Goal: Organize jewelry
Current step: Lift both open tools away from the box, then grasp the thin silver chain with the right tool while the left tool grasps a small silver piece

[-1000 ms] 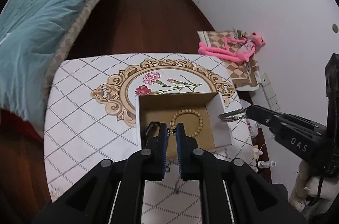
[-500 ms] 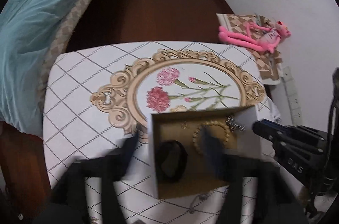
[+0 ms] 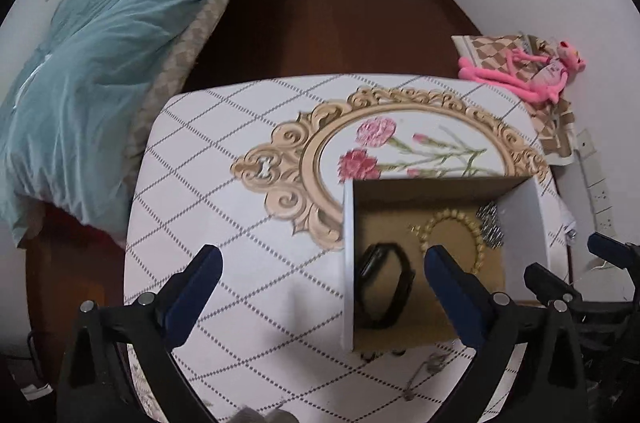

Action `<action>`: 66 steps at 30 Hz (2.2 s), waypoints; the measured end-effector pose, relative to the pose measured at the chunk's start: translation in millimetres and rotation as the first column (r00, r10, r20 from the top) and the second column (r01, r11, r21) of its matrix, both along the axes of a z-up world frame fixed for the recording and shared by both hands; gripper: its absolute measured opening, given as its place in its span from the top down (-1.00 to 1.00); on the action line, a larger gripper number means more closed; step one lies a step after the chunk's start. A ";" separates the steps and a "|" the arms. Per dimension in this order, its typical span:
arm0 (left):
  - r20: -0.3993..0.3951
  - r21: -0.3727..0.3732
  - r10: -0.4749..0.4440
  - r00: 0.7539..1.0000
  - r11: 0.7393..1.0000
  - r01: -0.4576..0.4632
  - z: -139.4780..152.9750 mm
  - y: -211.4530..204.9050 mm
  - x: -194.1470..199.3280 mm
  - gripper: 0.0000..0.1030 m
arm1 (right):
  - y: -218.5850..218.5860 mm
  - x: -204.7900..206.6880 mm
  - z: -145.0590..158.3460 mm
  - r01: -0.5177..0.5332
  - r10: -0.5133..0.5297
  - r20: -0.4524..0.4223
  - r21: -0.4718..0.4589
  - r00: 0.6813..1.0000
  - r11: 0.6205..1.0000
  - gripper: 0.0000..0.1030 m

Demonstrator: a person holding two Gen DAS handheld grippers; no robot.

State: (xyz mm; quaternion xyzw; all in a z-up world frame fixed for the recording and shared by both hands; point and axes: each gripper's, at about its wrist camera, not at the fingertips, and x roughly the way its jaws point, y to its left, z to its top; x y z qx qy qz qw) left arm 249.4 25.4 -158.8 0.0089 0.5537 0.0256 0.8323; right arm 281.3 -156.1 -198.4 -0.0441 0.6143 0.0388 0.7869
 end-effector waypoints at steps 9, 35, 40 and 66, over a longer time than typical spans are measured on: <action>0.028 -0.006 0.029 0.999 1.000 -0.029 8.4 2.6 -30.3 -1.00 | -1.7 -26.5 0.6 0.032 -0.033 0.024 0.008 0.999 0.999 -0.92; 0.274 -0.037 0.039 0.961 0.999 -0.031 119.6 -9.0 -149.0 -1.00 | -23.2 -146.9 152.1 0.084 -0.078 0.395 0.002 0.915 0.996 -0.92; 0.298 -0.047 0.034 0.954 0.999 -0.022 132.1 -10.6 -162.5 -1.00 | -24.4 -164.8 168.0 0.083 -0.081 0.427 0.015 0.901 0.996 -0.92; -0.046 0.092 0.103 0.994 0.991 -0.098 -49.4 -1.3 -139.1 -1.00 | -64.9 -116.6 -55.4 0.219 -0.226 0.047 0.124 0.973 0.968 -0.76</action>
